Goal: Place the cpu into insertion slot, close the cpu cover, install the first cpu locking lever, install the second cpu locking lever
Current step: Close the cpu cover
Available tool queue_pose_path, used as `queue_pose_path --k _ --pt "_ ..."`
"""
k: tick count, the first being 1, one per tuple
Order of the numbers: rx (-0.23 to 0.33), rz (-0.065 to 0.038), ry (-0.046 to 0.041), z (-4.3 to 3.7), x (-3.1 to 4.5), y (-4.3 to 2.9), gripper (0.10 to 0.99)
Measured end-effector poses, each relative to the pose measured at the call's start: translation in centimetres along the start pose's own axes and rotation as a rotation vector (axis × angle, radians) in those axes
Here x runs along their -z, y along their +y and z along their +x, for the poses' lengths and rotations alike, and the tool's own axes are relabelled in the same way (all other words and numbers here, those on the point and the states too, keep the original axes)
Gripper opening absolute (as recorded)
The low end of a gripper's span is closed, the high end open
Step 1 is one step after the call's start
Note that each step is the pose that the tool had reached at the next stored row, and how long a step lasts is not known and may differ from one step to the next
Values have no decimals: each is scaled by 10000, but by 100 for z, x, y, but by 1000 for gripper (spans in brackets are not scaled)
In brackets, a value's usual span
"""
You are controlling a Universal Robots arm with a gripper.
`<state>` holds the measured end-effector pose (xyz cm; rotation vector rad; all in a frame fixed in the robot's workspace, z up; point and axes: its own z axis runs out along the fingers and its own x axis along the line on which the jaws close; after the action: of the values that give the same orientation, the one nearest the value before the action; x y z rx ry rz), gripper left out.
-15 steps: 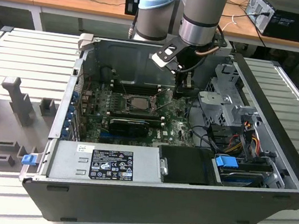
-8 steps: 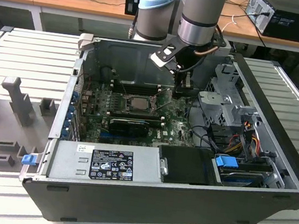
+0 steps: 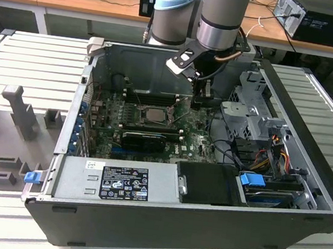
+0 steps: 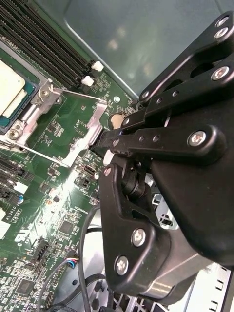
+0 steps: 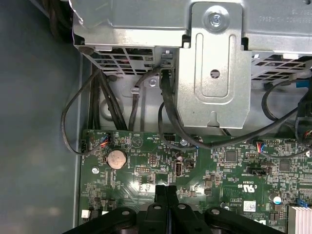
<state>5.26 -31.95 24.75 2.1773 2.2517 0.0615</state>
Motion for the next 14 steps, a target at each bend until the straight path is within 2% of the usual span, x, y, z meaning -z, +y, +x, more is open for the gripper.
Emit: queue_pose_path --k 11,14 --pt "0 0 -1 1 1 -31 106" --pt "0 0 0 2 2 -60 106"
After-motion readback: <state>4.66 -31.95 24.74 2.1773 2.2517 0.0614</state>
